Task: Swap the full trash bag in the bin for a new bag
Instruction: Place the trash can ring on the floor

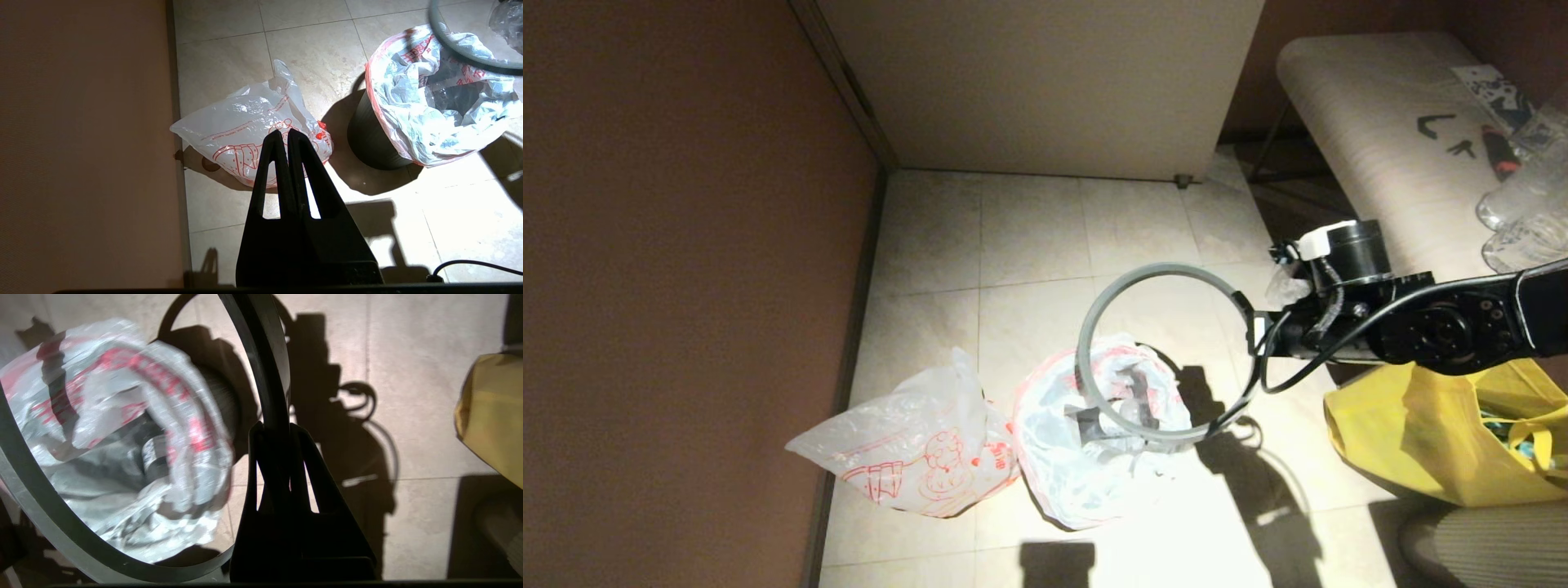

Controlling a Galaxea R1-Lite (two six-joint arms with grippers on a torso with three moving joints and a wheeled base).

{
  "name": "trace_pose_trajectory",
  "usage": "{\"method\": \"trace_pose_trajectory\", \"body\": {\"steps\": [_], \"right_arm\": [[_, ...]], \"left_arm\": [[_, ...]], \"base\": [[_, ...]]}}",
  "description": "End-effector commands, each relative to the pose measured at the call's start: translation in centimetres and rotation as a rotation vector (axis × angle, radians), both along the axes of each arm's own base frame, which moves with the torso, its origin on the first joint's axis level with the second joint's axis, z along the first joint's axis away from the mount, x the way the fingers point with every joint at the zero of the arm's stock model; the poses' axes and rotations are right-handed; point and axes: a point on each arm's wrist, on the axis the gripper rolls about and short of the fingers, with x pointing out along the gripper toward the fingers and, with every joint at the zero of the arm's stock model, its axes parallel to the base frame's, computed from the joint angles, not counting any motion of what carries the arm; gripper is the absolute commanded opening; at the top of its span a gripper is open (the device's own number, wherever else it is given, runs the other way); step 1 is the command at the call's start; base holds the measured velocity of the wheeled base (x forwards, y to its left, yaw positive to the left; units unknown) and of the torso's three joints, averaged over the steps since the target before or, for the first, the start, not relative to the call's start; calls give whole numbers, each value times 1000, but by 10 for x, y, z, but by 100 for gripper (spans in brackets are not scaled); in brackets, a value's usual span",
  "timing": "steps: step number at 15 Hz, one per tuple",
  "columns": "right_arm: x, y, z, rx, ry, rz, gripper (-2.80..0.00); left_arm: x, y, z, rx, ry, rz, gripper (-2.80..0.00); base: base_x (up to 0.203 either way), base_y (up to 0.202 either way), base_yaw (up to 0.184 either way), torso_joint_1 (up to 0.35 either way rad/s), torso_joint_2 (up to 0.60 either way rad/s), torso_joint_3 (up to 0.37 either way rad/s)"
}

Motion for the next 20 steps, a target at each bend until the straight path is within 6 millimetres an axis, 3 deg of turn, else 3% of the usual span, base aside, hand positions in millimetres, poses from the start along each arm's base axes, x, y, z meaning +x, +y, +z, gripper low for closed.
{"method": "trace_pose_trajectory", "body": {"steps": [1, 5, 8, 17, 20], "right_arm": [[12, -43, -3, 38, 17, -53, -280], [29, -101, -39, -3, 110, -85, -280], [26, -121, -50, 6, 146, -90, -280], [37, -200, -147, -102, 279, -143, -280], [35, -214, -184, -135, 330, -114, -280]], "left_arm": [[0, 0, -1, 0, 3, 1, -280], [0, 0, -1, 0, 3, -1, -280], [0, 0, -1, 0, 3, 1, -280], [0, 0, -1, 0, 4, 0, -280], [0, 0, -1, 0, 4, 1, -280]], "base": [[0, 0, 0, 0, 0, 0], [0, 0, 0, 0, 0, 0], [0, 0, 0, 0, 0, 0], [0, 0, 0, 0, 0, 0], [0, 0, 0, 0, 0, 0]]}}
